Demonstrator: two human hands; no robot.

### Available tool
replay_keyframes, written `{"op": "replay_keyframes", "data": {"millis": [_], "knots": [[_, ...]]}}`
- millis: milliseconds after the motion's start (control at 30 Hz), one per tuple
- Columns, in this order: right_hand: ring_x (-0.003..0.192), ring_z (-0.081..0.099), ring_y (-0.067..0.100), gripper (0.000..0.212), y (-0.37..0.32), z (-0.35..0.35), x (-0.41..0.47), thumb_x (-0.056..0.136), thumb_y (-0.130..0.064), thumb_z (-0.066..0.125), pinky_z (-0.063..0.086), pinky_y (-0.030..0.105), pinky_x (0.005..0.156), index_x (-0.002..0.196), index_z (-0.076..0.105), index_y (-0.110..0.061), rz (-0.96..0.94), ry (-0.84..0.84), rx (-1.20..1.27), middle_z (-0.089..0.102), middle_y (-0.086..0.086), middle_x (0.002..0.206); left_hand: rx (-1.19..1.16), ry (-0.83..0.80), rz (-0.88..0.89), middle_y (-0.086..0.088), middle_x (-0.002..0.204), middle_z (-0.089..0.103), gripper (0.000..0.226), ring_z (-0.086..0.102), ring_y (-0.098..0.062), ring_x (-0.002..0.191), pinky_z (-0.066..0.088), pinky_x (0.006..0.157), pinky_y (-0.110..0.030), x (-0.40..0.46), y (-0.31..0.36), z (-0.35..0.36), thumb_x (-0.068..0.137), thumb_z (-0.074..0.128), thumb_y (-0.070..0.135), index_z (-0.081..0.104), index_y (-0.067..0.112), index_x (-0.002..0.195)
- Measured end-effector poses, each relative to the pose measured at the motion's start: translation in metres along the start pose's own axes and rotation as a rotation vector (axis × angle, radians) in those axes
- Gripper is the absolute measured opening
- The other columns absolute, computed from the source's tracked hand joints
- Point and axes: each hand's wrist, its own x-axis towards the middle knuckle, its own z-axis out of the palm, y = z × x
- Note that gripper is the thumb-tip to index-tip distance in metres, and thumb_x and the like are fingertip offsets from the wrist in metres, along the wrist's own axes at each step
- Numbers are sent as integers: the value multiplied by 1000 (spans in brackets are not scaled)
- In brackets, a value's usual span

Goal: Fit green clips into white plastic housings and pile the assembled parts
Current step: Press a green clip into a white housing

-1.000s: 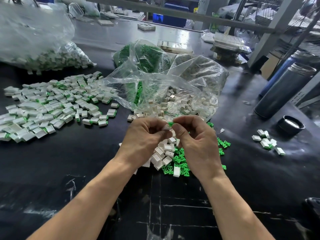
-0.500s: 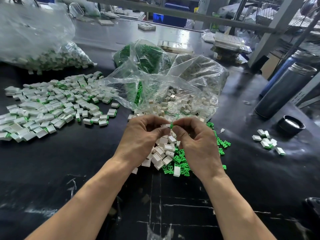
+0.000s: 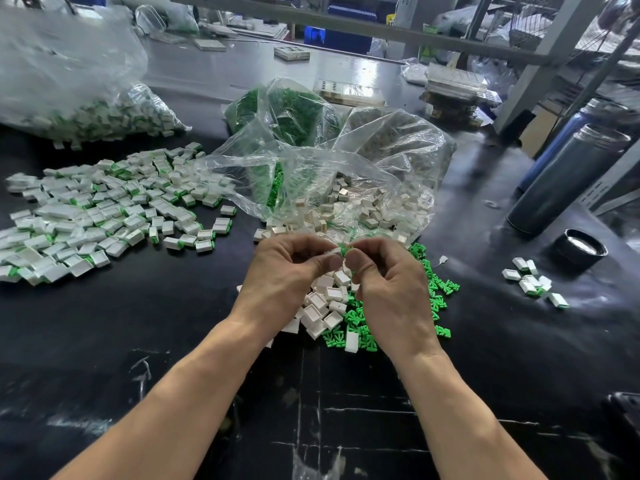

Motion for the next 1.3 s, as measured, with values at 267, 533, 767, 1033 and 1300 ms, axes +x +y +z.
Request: {"op": "replay_keyframes", "data": {"millis": [267, 533, 767, 1033, 1300], "knots": [[66, 63, 5, 13, -5, 2, -3, 97, -12, 71, 56, 34, 65, 91, 71, -23, 16, 21, -23, 72, -11, 76, 21, 60, -13, 3, 77, 78, 7, 64, 5, 62, 46, 59, -8, -2, 1, 2, 80, 84, 8, 81, 9, 86], [67, 62, 4, 12, -8, 1, -4, 95, -10, 72, 48, 20, 62, 91, 72, -21, -21, -36, -147, 69, -9, 76, 124, 24, 33, 8, 76, 76, 10, 67, 4, 65, 49, 59, -8, -3, 5, -1, 80, 81, -4, 80, 6, 84], [75, 69, 16, 16, -8, 4, -6, 93, -9, 73, 59, 44, 71, 88, 73, -24, -19, -26, -91, 71, -6, 80, 117, 42, 48, 4, 79, 77, 15, 70, -1, 68, 51, 61, -11, -3, 3, -1, 79, 82, -4, 80, 11, 79], [63, 67, 20, 25, -9, 4, -7, 92, -3, 73, 62, 46, 61, 79, 74, -24, 42, -2, 126, 74, 2, 78, -5, 44, -21, 0, 75, 76, 13, 61, -2, 58, 48, 55, -18, -3, 1, 0, 79, 82, -1, 80, 12, 78], [60, 67, 15, 27, -8, 7, -9, 91, 6, 71, 55, 22, 54, 75, 74, -16, 104, 31, 296, 74, 7, 76, -77, 56, -35, -2, 73, 77, 23, 63, -6, 63, 51, 56, -21, -4, 0, 5, 81, 80, -2, 81, 19, 72]]}}
